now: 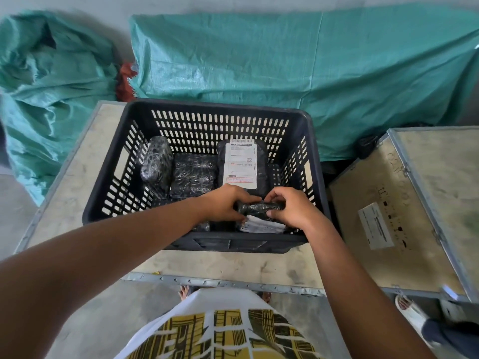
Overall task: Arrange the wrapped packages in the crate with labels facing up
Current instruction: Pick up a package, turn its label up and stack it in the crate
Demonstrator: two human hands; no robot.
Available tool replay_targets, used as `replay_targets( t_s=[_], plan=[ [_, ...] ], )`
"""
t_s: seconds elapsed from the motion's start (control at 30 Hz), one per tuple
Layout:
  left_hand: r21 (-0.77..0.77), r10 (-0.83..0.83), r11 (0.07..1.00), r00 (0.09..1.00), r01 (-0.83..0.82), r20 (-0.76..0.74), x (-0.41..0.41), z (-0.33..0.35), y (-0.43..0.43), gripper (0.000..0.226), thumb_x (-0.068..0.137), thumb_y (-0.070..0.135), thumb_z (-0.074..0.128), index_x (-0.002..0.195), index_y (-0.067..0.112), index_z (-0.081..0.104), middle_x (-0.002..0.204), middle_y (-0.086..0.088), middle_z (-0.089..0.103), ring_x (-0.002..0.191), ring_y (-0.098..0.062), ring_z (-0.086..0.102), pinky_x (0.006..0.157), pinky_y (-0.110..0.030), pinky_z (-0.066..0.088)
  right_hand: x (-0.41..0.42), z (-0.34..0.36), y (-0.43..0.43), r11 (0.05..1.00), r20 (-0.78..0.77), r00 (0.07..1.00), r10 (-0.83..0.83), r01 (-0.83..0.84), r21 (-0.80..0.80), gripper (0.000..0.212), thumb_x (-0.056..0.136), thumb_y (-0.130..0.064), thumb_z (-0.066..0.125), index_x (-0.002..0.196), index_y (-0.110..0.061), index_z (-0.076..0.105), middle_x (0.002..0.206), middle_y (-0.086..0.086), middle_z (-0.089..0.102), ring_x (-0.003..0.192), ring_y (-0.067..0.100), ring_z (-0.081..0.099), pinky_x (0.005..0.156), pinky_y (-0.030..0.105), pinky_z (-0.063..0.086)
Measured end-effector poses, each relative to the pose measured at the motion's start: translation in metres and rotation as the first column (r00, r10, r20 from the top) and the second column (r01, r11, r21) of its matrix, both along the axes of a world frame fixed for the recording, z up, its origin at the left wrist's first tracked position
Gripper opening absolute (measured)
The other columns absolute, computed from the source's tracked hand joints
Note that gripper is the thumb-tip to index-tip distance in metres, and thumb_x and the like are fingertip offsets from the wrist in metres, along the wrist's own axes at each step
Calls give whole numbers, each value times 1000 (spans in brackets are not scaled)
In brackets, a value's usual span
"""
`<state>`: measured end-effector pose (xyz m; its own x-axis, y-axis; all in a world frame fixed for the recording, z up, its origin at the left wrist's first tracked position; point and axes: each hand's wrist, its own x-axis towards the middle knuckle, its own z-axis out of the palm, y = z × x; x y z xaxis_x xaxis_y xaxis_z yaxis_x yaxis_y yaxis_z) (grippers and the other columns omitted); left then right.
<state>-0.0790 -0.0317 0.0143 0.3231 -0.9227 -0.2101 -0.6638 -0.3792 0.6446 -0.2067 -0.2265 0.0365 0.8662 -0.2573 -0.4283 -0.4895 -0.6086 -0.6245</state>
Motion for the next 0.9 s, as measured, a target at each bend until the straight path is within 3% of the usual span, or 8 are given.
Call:
replay_targets(
  t_s=[0.13, 0.2, 0.27, 0.37, 0.43, 0.57, 0.73, 0.9],
  plan=[
    [-131, 68, 988, 988, -86, -137, 8, 13, 12, 53, 79, 12, 85, 128, 29, 72, 118, 9, 74, 103, -1, 67, 93, -20, 51, -1, 7, 1, 994, 91, 994, -64, 56, 96, 32, 80, -18, 88, 86, -42, 68, 98, -17, 70, 99, 5, 68, 72, 17, 47],
    [-167, 124, 973, 971, -159, -203, 11, 26, 18, 47, 81, 16, 84, 124, 30, 74, 112, 25, 72, 96, 10, 64, 90, -11, 48, -2, 11, 1, 988, 217, 970, -107, 79, 132, 28, 81, -21, 87, 85, -44, 71, 97, -19, 73, 101, 2, 68, 85, 24, 54],
    [-187, 207, 948, 946, -256, -250, 16, 46, 25, 42, 81, 23, 85, 119, 39, 75, 108, 38, 69, 101, 10, 65, 97, -14, 48, -4, 17, 0, 981, 361, 921, -146, 87, 173, 24, 83, -24, 86, 85, -46, 76, 107, -22, 73, 110, -2, 66, 101, 28, 50],
    [-193, 281, 906, 876, -377, -392, 29, 77, 38, 39, 81, 26, 84, 116, 41, 75, 105, 18, 77, 86, -14, 74, 87, -36, 61, -8, 28, 1, 967, 480, 857, -189, 77, 243, 24, 81, -32, 85, 97, -48, 77, 133, -14, 65, 132, 5, 55, 113, 33, 41],
    [-210, 295, 876, 827, -434, -478, 38, 98, 46, 40, 80, 28, 84, 118, 37, 75, 97, 4, 80, 71, -15, 72, 77, -39, 64, -10, 38, 6, 939, 536, 817, -213, 20, 343, 31, 80, -37, 84, 109, -47, 77, 132, -14, 67, 127, 6, 60, 111, 36, 48],
    [-274, 274, 813, 752, -514, -600, 49, 130, 51, 46, 74, 26, 87, 119, 28, 76, 114, -5, 78, 98, -32, 76, 72, -46, 65, -7, 58, 17, 935, 587, 793, -161, -69, 349, 42, 82, -24, 85, 117, -46, 75, 137, -16, 58, 129, 6, 58, 105, 32, 51],
    [-363, 238, 703, 684, -611, -690, 58, 150, 51, 40, 74, 25, 86, 113, 27, 79, 112, -1, 78, 104, -27, 75, 69, -40, 65, 3, 86, 16, 965, 652, 750, -112, -73, 251, 55, 80, -15, 88, 122, -46, 72, 134, -11, 59, 126, -2, 57, 110, 16, 41],
    [-484, 281, 692, 817, -536, -503, 52, 148, 37, 33, 92, 15, 72, 121, 31, 75, 146, 12, 56, 136, -13, 52, 107, -37, 48, 16, 94, 1, 960, 661, 738, -135, -68, 271, 53, 80, -20, 88, 122, -48, 72, 129, -26, 66, 126, -6, 56, 105, 10, 41]
  ],
)
